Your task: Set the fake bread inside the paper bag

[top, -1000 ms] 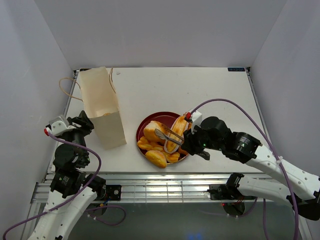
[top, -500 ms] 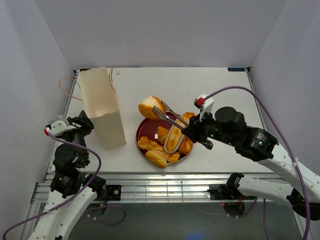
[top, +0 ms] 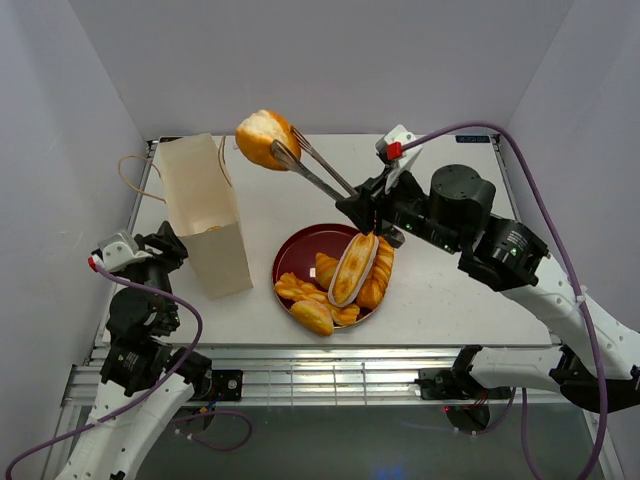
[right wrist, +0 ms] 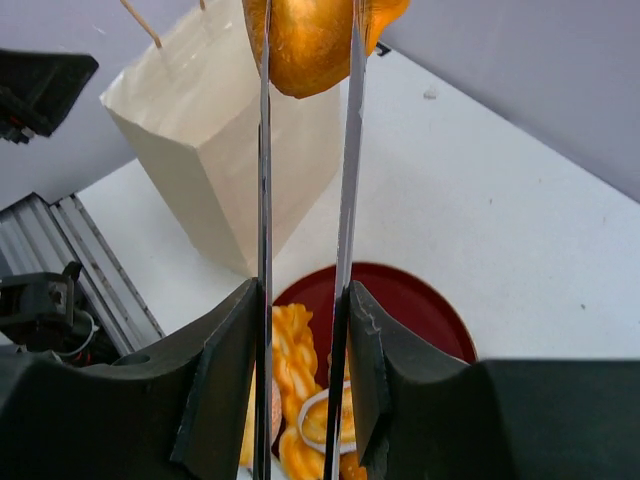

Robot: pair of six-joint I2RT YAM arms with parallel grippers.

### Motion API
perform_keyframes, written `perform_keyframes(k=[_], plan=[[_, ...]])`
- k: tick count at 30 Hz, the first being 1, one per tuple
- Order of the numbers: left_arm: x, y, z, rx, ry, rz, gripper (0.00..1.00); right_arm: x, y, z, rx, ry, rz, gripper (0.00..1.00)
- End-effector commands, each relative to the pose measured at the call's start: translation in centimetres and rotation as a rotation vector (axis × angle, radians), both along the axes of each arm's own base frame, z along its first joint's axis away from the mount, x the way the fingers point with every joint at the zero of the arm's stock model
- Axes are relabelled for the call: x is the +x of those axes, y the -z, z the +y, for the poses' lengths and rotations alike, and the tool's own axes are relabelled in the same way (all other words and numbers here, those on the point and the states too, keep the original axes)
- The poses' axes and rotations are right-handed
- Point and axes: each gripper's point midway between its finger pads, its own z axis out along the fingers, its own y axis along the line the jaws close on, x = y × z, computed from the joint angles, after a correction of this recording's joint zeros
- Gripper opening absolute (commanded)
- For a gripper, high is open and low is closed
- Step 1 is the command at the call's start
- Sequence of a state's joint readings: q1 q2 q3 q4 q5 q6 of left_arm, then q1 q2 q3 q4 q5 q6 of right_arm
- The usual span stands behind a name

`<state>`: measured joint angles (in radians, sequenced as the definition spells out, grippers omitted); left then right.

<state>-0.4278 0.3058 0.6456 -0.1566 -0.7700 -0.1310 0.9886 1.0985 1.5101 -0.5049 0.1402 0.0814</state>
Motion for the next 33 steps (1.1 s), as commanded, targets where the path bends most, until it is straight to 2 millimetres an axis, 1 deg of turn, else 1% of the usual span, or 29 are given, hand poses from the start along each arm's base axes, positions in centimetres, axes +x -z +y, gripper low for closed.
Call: perform_keyframes(k=[1, 3, 4, 6, 7, 9, 10, 11, 12, 13, 15, 18, 21, 22, 26, 28, 29, 30, 31, 33], plan=[[0.1, 0.1, -0.3, 0.003, 0.017, 0.002, 0.69, 0.5, -7.8, 1.1, 0.156, -0.026, -0.184, 0.08], [0.1, 0.1, -0.3, 0.003, 0.017, 0.001, 0.69, 0.7, -8.7, 1.9, 0.168, -0.044, -0.199, 0.08], [0.1, 0.1, -0.3, 0.003, 0.017, 0.001, 0.69, 0.9, -9.3, 2.8, 0.178, -0.061, -0.208, 0.08], [0.2, 0.2, -0.4, 0.005, 0.018, 0.005, 0.69, 1.0, -9.8, 3.7, 0.190, -0.079, -0.216, 0.08], [0.2, 0.2, -0.4, 0.004, 0.018, 0.003, 0.69, 1.2, -10.1, 4.6, 0.201, -0.097, -0.223, 0.08], [0.2, 0.2, -0.4, 0.005, 0.021, 0.003, 0.69, 1.1, -10.8, 5.6, 0.224, -0.122, -0.231, 0.08], [0.2, 0.2, -0.5, 0.006, 0.023, 0.004, 0.69, 1.3, -10.4, 6.7, 0.218, -0.141, -0.224, 0.08], [0.2, 0.2, -0.5, 0.006, 0.023, 0.006, 0.69, 1.0, -11.1, 7.1, 0.237, -0.154, -0.231, 0.08], [0.3, 0.2, -0.5, 0.007, 0.024, 0.006, 0.69, 1.0, -11.0, 7.7, 0.238, -0.162, -0.224, 0.08], [0.3, 0.2, -0.5, 0.007, 0.024, 0.006, 0.69, 1.0, -10.4, 8.9, 0.228, -0.191, -0.212, 0.08], [0.2, 0.2, -0.5, 0.007, 0.026, 0.005, 0.69, 0.5, -10.4, 10.0, 0.238, -0.222, -0.207, 0.08], [0.2, 0.1, -0.5, 0.004, 0.026, 0.001, 0.69, 0.3, -9.0, 11.5, 0.226, -0.245, -0.185, 0.08], [0.2, 0.1, -0.6, 0.004, 0.029, 0.000, 0.69, 0.3, -7.5, 12.4, 0.214, -0.249, -0.161, 0.08], [0.2, 0.1, -0.6, 0.004, 0.030, -0.001, 0.69, 0.3, -6.4, 12.6, 0.207, -0.249, -0.144, 0.08], [0.3, 0.2, -0.7, 0.005, 0.035, 0.001, 0.69, 0.3, -3.9, 13.0, 0.199, -0.248, -0.111, 0.08], [0.3, 0.2, -0.7, 0.006, 0.037, 0.002, 0.69, 0.4, -3.2, 13.0, 0.197, -0.243, -0.104, 0.08], [0.3, 0.2, -0.7, 0.004, 0.037, 0.001, 0.69, 0.4, -2.1, 13.2, 0.181, -0.243, -0.089, 0.08], [0.3, 0.2, -0.7, 0.006, 0.037, 0.004, 0.69, 0.4, -1.8, 13.1, 0.177, -0.242, -0.086, 0.08], [0.3, 0.2, -0.7, 0.006, 0.037, 0.004, 0.69, 0.5, -0.9, 13.2, 0.163, -0.240, -0.076, 0.08], [0.3, 0.2, -0.7, 0.005, 0.038, 0.001, 0.69, 0.4, -0.5, 13.0, 0.161, -0.240, -0.071, 0.08]])
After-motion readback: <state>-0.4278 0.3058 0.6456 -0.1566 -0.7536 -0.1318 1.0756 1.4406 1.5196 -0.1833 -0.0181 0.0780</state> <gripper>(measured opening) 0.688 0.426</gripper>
